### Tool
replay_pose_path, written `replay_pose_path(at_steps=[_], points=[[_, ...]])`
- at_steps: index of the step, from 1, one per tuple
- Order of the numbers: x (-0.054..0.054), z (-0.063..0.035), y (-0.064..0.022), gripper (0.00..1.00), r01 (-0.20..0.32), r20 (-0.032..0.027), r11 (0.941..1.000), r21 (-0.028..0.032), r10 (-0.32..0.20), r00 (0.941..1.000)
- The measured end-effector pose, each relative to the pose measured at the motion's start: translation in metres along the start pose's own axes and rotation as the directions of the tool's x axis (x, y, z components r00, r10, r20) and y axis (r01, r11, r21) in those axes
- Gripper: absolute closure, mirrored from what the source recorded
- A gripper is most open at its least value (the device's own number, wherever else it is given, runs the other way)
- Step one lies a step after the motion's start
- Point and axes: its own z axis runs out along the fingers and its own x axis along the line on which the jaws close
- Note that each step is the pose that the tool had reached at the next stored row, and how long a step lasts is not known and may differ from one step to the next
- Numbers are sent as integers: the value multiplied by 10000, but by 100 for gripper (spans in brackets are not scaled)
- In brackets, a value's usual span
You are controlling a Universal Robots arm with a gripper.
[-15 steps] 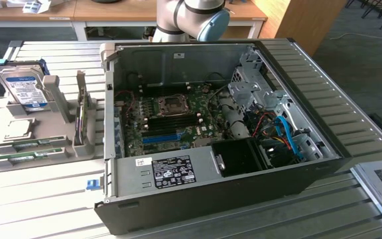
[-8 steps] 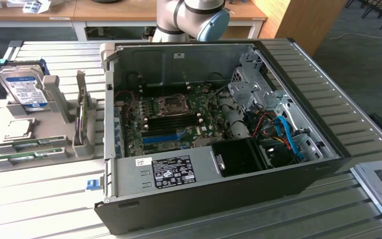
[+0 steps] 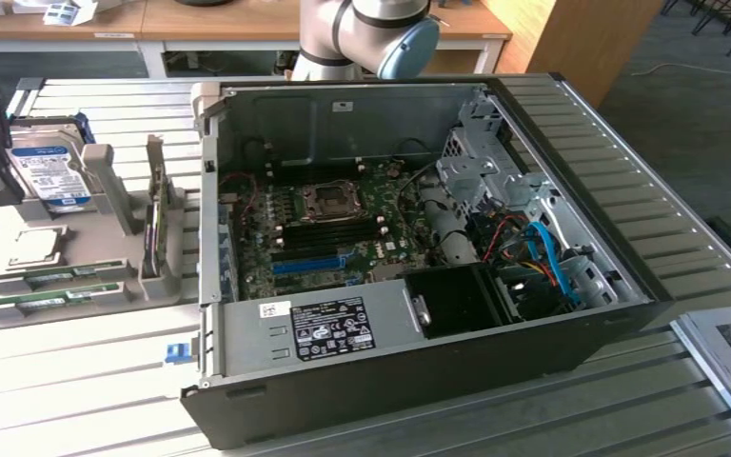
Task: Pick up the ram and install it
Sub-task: 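Pick up the ram and move it above insertion slot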
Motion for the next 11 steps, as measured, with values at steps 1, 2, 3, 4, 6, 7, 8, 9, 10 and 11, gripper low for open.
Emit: replay_pose_path(at_steps=[1, 2, 3, 4, 6, 7, 8, 9, 10, 11], points=[[-1, 59, -2, 90, 0, -4, 10000, 0, 0, 10000], [-1, 90, -4, 90, 1, -7, 10000, 0, -1, 10000], [-2, 102, -4, 90, 1, -8, 10000, 0, -1, 10000], [-2, 115, -5, 90, 0, -9, 10000, 0, 0, 10000], [-2, 139, -6, 90, 1, -11, 10000, 0, -1, 10000], [-2, 151, -6, 90, 1, -12, 10000, -1, -1, 10000], [-2, 163, -7, 90, 1, -13, 10000, -1, -1, 10000], [-3, 175, -7, 90, 1, -13, 10000, 0, -1, 10000], [-3, 188, -8, 90, 1, -13, 10000, 0, -1, 10000], [-3, 200, -8, 90, 2, -14, 10000, -1, -2, 10000]])
